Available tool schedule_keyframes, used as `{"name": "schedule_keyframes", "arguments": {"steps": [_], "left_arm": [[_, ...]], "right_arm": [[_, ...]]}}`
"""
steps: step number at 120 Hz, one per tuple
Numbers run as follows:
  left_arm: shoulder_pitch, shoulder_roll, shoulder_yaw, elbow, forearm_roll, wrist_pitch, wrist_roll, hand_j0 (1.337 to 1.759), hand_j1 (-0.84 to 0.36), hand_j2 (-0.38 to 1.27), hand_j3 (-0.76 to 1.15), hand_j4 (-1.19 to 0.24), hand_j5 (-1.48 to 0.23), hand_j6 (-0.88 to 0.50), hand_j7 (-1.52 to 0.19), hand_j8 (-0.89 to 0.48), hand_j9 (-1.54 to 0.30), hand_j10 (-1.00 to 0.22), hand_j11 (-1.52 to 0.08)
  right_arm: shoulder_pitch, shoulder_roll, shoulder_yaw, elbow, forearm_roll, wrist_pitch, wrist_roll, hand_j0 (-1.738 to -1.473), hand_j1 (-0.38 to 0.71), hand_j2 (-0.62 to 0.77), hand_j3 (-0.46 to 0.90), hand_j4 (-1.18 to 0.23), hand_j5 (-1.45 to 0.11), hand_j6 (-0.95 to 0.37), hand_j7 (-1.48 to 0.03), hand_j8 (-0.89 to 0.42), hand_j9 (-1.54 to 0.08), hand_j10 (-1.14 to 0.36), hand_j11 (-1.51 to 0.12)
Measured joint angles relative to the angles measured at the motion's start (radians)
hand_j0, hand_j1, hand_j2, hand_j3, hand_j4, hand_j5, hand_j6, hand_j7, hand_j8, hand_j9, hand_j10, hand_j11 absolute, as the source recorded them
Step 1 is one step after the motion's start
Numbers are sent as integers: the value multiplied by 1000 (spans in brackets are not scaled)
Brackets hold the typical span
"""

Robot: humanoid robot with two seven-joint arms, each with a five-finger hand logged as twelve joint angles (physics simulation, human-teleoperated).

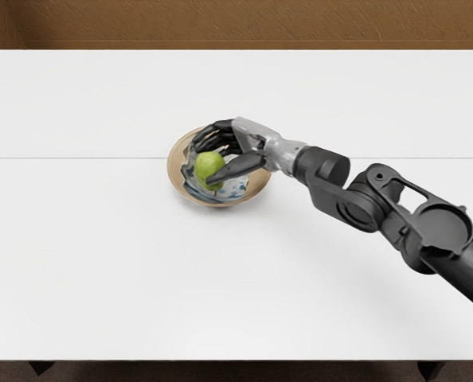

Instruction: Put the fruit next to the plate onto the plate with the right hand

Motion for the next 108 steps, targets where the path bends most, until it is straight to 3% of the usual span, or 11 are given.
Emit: {"name": "schedule_keyframes", "arguments": {"steps": [31, 62, 88, 108], "left_arm": [[0, 0, 0, 0, 0, 0, 0, 1658, 349, 0, 0, 0, 0, 0, 0, 0, 0, 0, 0], [0, 0, 0, 0, 0, 0, 0, 1658, 349, 0, 0, 0, 0, 0, 0, 0, 0, 0, 0], [0, 0, 0, 0, 0, 0, 0, 1658, 349, 0, 0, 0, 0, 0, 0, 0, 0, 0, 0], [0, 0, 0, 0, 0, 0, 0, 1658, 349, 0, 0, 0, 0, 0, 0, 0, 0, 0, 0]], "right_arm": [[65, 15, -48, -33, 2, -32, -1, -1658, 230, 149, 0, -559, -726, -559, -726, -423, -718, -489, -723], [79, 20, -61, -52, 6, -36, -1, -1658, 207, 80, 0, -517, -672, -517, -671, -432, -666, -487, -669], [81, 44, -53, -102, 9, -63, 0, -1658, -80, 15, 0, -243, -316, -243, -316, -214, -314, -233, -315], [83, 39, -52, -104, 10, -65, 0, -1658, -209, 4, 0, -125, -163, -126, -163, -112, -162, -121, -163]]}}
